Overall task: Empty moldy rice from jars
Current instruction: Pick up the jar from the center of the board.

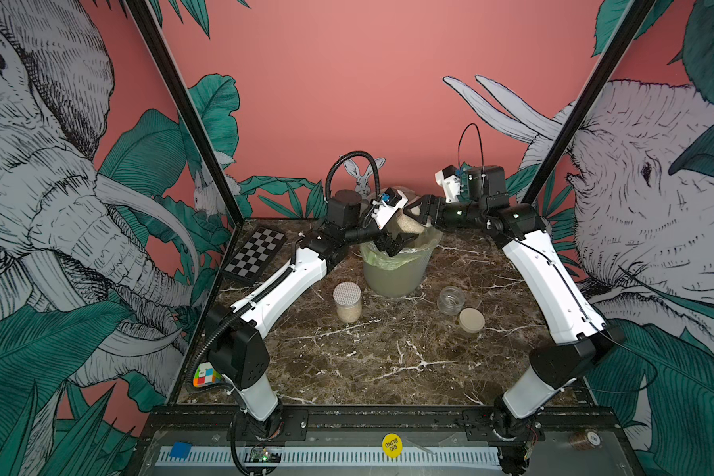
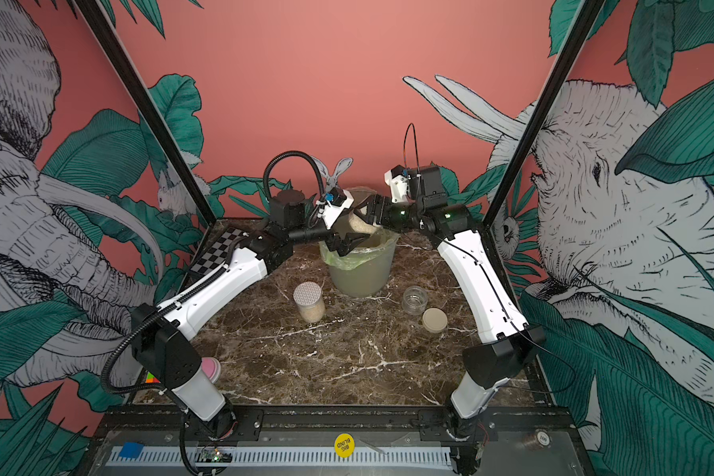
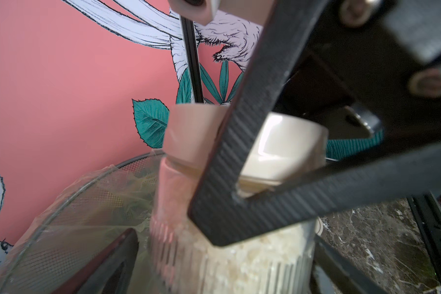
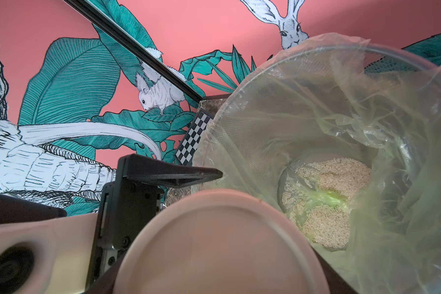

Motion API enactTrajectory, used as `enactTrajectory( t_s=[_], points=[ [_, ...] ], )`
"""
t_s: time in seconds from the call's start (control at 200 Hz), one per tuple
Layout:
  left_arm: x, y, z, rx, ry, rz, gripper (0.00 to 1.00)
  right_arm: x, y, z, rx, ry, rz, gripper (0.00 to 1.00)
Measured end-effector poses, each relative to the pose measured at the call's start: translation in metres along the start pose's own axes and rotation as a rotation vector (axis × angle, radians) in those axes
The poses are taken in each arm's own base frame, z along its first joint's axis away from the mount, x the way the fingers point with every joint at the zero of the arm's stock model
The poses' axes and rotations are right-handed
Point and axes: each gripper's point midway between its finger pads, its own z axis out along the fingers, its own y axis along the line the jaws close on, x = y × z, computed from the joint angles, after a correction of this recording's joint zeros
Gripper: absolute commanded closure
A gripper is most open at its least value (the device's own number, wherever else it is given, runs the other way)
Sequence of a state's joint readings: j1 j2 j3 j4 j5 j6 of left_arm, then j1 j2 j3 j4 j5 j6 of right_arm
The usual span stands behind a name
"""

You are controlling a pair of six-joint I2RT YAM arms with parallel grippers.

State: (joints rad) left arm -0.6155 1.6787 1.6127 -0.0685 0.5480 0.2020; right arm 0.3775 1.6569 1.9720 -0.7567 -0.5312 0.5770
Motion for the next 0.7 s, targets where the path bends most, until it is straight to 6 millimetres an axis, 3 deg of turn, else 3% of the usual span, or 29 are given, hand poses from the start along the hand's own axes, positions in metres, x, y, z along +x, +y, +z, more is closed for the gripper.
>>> enactTrajectory(
  t_s=[0.7],
  points=[
    [0.000, -0.022, 0.003, 0.091, 0.000, 0.008, 0.01, 0.007, 0.009, -0.004, -0.038, 0.026, -0.001, 0.59]
  ],
)
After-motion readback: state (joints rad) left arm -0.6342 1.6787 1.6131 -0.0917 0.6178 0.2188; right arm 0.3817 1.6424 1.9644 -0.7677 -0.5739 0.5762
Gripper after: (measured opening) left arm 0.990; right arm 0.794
